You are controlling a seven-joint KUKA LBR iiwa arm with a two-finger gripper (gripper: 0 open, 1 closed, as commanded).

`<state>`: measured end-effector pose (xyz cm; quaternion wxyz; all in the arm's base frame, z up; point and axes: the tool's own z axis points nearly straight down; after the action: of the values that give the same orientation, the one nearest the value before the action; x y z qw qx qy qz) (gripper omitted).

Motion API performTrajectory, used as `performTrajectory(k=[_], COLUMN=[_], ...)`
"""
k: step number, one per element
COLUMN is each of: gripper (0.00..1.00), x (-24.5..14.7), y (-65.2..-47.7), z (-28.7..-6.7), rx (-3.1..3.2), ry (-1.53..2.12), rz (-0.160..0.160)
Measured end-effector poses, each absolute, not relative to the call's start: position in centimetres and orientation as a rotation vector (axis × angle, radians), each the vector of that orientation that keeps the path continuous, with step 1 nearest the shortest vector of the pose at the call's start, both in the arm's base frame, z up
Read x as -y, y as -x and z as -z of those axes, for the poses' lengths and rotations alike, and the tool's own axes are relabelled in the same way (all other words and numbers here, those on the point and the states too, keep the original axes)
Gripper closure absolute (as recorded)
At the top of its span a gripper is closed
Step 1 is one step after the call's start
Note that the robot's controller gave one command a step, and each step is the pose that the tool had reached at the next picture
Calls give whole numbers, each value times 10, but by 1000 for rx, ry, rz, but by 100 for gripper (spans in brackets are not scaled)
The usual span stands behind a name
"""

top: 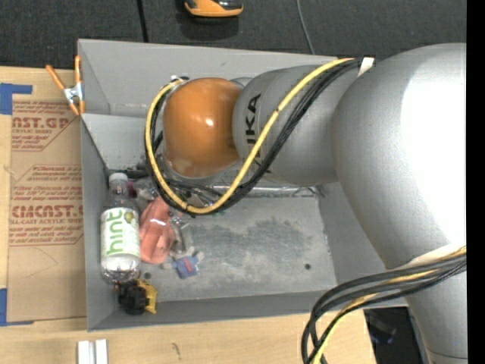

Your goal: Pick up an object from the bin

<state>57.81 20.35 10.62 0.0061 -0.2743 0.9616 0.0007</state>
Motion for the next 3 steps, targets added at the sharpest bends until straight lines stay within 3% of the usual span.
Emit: performTrajectory(k=[1,2,3], gripper=[0,100,100], x=[-207,-202,-202], y=[-594,-594,-594], z=[-77,-79,-79], rx=[-2899,-2858,-2858], ry=[1153,1225,1226], rz=[-6,-18,-18])
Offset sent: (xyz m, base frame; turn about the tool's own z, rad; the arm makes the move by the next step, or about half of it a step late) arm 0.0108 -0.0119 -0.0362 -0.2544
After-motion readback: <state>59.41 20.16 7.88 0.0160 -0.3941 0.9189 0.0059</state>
